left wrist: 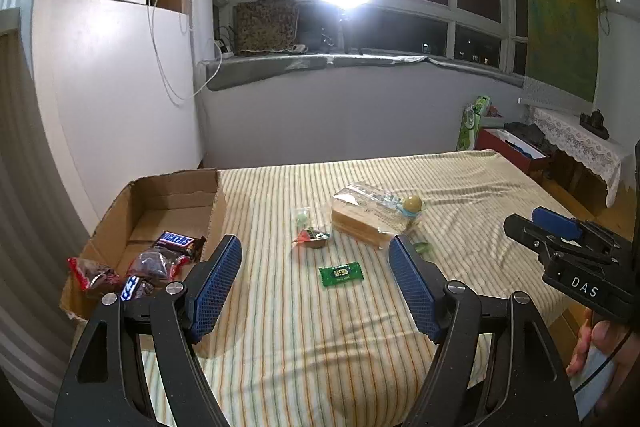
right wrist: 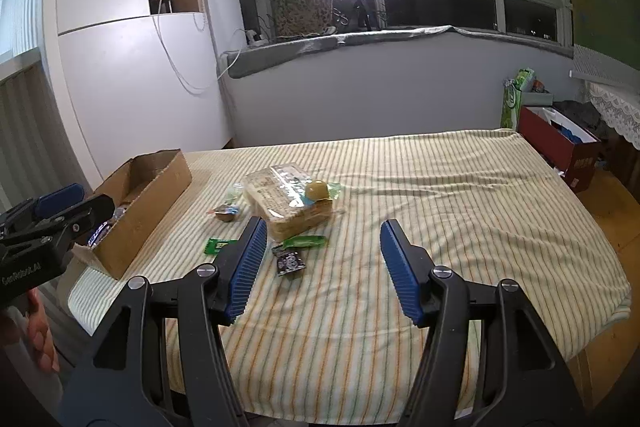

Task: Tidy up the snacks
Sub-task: 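Move both open grippers back over the small candy packets, then grasp the green candy packet with the left gripper while the right grasps the dark packet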

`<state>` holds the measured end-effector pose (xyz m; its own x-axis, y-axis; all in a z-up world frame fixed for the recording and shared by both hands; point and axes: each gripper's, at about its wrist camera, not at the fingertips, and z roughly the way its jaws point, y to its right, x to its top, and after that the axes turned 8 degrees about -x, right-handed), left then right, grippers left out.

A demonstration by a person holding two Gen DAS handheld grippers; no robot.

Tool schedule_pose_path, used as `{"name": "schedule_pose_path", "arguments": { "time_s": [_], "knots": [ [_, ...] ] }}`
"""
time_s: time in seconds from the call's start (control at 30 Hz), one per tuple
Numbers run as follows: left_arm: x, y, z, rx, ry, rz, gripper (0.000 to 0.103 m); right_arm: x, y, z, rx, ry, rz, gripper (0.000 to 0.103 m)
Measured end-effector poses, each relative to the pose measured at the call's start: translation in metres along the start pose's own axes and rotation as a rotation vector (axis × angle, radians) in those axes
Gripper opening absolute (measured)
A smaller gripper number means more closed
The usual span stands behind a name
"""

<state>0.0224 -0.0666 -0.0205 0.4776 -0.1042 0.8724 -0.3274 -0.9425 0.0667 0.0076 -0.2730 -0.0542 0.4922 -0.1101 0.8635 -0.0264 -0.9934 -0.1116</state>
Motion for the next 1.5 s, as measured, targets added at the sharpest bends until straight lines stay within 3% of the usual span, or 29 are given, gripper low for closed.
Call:
{"name": "schedule_pose_path", "arguments": {
  "time_s": [0.27,0.47,0.73,0.8,0.93,1.17,1.4,1.47,1.5],
  "knots": [
    [0.000,-0.007,-0.003,0.001,0.006,-0.021,0.076,-0.004,-0.012,0.011,0.008,-0.018,-0.022,0.062],
    [-0.007,-0.003,0.022,-0.014,-0.036,-0.027,0.076,-0.028,-0.012,0.035,-0.004,-0.079,-0.037,0.062],
    [-0.064,0.002,0.068,-0.029,-0.170,-0.061,0.076,-0.079,-0.014,0.060,-0.017,-0.176,-0.070,0.062],
    [-0.074,0.004,0.072,-0.031,-0.193,-0.063,0.076,-0.083,-0.013,0.058,-0.017,-0.164,-0.073,0.062],
    [-0.078,0.007,0.073,-0.039,-0.206,-0.054,0.076,-0.082,-0.014,0.059,-0.011,-0.168,-0.073,0.068],
    [-0.063,0.002,0.083,-0.016,-0.215,-0.055,0.076,-0.063,-0.022,0.072,-0.006,-0.188,-0.116,0.069],
    [-0.038,-0.003,0.126,-0.007,-0.297,-0.048,0.076,-0.037,-0.044,0.115,0.023,-0.275,-0.209,0.069],
    [-0.035,-0.006,0.138,-0.027,-0.329,-0.062,0.076,-0.034,-0.048,0.130,0.033,-0.290,-0.225,0.063],
    [-0.035,-0.009,0.145,-0.024,-0.345,-0.073,0.076,-0.034,-0.048,0.135,0.049,-0.285,-0.223,0.045]
  ]
}}
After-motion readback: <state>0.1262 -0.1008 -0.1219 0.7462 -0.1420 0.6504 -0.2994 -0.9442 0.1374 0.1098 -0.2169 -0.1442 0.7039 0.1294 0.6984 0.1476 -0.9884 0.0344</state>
